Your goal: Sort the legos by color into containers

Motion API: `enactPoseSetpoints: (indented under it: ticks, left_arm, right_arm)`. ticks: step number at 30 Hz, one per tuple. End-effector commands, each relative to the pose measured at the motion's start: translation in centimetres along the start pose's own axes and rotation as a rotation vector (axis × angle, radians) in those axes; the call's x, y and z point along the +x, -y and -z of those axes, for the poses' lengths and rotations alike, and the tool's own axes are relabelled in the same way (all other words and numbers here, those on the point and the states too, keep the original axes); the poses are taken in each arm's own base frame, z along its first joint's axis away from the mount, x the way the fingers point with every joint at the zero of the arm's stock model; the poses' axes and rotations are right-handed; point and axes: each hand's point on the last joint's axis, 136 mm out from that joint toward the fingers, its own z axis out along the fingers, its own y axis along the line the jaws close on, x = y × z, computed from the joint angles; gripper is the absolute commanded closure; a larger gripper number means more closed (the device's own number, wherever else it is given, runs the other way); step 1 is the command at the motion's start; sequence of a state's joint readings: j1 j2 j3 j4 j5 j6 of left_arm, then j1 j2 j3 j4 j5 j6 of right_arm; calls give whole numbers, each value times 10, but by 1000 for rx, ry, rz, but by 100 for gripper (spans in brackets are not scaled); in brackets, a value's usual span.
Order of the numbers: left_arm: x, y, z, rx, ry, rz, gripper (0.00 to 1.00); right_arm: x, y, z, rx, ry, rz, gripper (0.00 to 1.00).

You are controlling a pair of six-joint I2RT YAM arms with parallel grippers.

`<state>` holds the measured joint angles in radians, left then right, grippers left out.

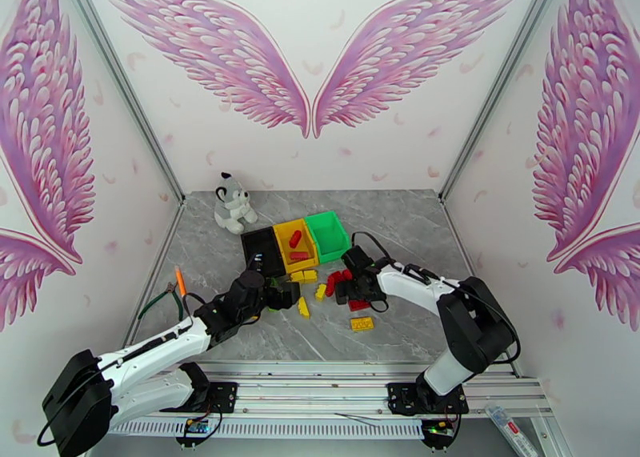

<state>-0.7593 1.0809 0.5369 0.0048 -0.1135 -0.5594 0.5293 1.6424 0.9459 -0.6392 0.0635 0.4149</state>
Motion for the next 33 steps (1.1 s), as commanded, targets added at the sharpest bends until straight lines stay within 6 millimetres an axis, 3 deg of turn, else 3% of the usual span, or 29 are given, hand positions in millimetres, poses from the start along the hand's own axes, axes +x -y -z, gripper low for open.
enactPoseSetpoints:
  ticks: [1, 4, 15, 21, 27, 33]
  left_arm:
    - [-20, 9, 8, 14, 54, -10, 1]
    - [-21, 9, 10, 15, 60, -9, 1]
    - [-21, 8, 9, 11, 60, -11, 1]
    - [-19, 7, 1, -5, 43, -20, 1]
    - [-26, -6, -6, -89, 61, -32, 1]
    - [-36, -32, 2, -176, 136, -5, 1]
  right_arm:
    - [0, -4, -4, -23, -28, -17, 0]
    - [5, -4, -6, -25, -54, -23, 2]
    - [16, -1, -2, -27, -48, -35, 25]
    - [10, -8, 18, -55, 18, -26, 38]
    - [-13, -40, 57, -139, 120, 8, 40]
    - [-58, -91, 81, -246, 197, 38, 41]
